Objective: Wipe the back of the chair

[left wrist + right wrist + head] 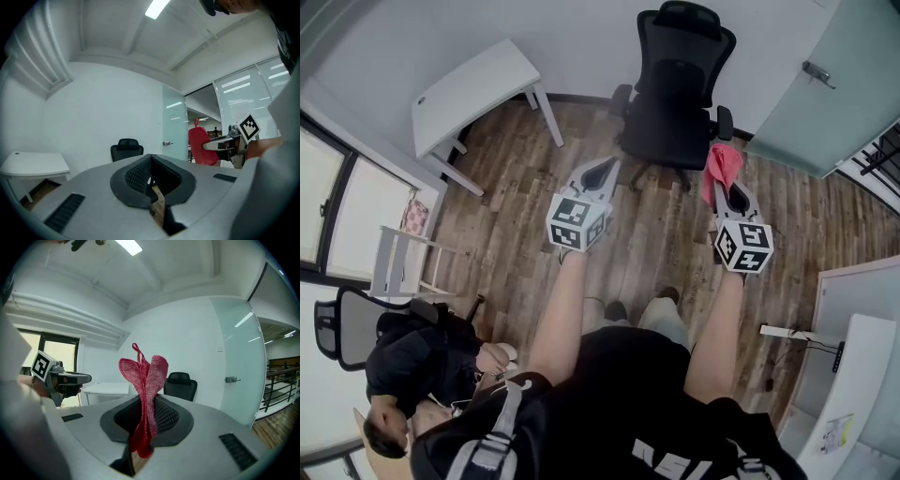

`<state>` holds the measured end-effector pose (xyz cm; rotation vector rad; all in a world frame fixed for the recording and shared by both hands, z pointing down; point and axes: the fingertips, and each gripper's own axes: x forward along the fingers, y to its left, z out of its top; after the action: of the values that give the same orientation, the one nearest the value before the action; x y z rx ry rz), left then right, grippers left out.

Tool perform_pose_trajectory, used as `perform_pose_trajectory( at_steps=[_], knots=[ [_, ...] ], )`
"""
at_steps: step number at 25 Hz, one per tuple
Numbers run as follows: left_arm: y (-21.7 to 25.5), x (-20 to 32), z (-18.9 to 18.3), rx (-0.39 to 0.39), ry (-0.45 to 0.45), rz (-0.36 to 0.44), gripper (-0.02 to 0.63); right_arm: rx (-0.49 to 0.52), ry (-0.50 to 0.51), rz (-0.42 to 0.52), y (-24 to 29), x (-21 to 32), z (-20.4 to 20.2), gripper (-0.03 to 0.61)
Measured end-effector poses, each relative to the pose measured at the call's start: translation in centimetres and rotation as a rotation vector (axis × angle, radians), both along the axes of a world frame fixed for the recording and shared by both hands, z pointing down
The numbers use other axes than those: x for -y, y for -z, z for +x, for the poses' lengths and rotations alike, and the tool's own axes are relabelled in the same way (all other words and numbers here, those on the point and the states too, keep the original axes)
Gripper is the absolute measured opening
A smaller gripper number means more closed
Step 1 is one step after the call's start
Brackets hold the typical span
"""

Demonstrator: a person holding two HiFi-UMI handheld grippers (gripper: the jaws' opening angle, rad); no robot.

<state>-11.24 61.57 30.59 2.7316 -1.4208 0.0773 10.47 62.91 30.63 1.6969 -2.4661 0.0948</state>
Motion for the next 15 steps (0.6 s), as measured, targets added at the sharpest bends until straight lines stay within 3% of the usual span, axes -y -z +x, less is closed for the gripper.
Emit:
perform_pose_trajectory(
  at_steps=[15],
  knots=[
    [-0.6,11.2,-0.9,0.003,0.053,-0.021,0.023,0.028,0.033,-0.027,-1.4,12.6,-0.1,0.072]
  ],
)
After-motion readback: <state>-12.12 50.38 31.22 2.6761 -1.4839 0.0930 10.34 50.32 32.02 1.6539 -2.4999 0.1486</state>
